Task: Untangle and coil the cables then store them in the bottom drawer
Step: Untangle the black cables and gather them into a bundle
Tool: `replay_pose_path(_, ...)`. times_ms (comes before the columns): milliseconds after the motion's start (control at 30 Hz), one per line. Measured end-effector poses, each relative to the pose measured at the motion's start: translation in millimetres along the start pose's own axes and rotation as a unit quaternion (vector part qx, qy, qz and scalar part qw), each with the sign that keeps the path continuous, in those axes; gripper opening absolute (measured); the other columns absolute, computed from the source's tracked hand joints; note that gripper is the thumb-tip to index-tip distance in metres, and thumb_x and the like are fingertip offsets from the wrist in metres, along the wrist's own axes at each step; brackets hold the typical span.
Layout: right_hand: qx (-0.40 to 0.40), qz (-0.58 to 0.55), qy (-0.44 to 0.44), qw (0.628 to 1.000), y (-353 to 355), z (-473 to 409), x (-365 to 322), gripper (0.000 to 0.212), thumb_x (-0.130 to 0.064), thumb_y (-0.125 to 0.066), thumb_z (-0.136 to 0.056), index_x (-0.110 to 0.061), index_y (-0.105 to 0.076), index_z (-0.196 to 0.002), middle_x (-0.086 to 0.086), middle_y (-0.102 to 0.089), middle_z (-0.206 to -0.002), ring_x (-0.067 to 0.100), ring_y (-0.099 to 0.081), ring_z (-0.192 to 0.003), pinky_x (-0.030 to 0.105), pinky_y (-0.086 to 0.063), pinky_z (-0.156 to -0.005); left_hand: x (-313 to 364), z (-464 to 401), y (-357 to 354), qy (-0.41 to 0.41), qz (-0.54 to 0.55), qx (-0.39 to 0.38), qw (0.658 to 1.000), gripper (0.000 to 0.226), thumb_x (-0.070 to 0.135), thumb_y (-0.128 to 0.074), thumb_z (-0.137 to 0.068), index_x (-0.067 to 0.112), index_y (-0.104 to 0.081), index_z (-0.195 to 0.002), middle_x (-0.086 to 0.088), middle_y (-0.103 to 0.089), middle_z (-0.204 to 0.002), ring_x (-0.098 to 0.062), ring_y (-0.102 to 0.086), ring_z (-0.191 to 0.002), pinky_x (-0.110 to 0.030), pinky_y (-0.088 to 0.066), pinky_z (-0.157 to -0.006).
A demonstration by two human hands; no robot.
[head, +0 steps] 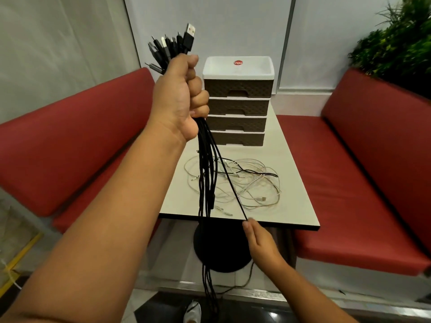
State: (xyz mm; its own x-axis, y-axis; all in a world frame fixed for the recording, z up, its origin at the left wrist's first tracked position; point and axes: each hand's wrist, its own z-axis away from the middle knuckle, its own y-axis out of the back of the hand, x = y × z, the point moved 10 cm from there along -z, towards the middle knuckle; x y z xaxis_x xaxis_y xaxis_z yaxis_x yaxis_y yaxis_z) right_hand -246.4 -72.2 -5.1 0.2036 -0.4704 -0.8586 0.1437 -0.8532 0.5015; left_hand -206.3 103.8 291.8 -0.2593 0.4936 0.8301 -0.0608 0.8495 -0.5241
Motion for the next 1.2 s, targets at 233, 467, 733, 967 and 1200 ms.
replay_pose_path(233,-0.091,0.104,-0.071,0.988,-21.1,30.0,65.5,0.062,-0.062,-0.026,-0.096,-0.011,-0.062,-0.101,0.007,-0.067,-0.096,0.017,-0.062,-0.09,0.042,-0.047,-0.084,-16.1,-5.3,19.2,0.009,0.009,0.03,0.999,0.048,0.023,-0.05,-0.095,0.027,-0.035,-0.049,0.01,-0.019,-0.042,-0.007,-0.011,-0.038,-0.016,-0.013,-0.034)
replay_pose_path(467,-0.207,0.19,-0.171,0.944,-16.2,51.8,147.5,0.022,-0.039,-0.036,-0.104,-0.032,-0.053,-0.092,0.001,-0.066,-0.098,0.014,-0.06,-0.088,0.03,-0.047,-0.084,-9.8,-7.1,12.0,-0.009,0.011,0.01,1.0,0.048,0.024,-0.049,-0.095,0.026,-0.031,-0.05,0.01,-0.018,-0.043,-0.007,-0.01,-0.038,-0.017,-0.013,-0.034)
replay_pose_path(733,-0.089,0.115,-0.144,0.979,37.5,10.1,93.1,0.031,-0.039,-0.039,-0.102,-0.026,-0.051,-0.077,-0.004,-0.059,-0.076,0.012,-0.057,-0.072,0.033,-0.046,-0.074,-64.3,1.2,10.4,0.077,-0.144,-0.037,0.986,0.047,0.024,-0.049,-0.097,0.024,-0.033,-0.052,0.01,-0.02,-0.041,-0.006,-0.014,-0.034,-0.015,-0.009,-0.038)
replay_pose_path(967,-0.053,0.143,0.033,0.988,76.1,-30.0,-80.9,0.022,-0.022,-0.043,-0.1,-0.025,-0.059,-0.086,-0.013,-0.061,-0.078,0.002,-0.056,-0.074,0.024,-0.043,-0.072,-157.7,38.7,5.6,0.154,-0.349,-0.152,0.912,0.022,0.036,-0.072,-0.086,0.015,-0.067,-0.087,0.005,-0.022,-0.051,-0.011,-0.016,-0.041,-0.02,-0.014,-0.041)
replay_pose_path(1200,-0.031,0.103,0.099,0.989,102.7,-32.7,-129.5,0.023,-0.019,-0.044,-0.101,-0.019,-0.059,-0.084,-0.011,-0.057,-0.06,0.004,-0.051,-0.057,0.021,-0.036,-0.058,-172.0,49.2,7.2,0.175,-0.365,-0.163,0.9,0.043,0.057,-0.067,-0.08,0.018,-0.054,-0.068,0.001,-0.025,-0.051,-0.013,-0.018,-0.043,-0.021,-0.018,-0.041)
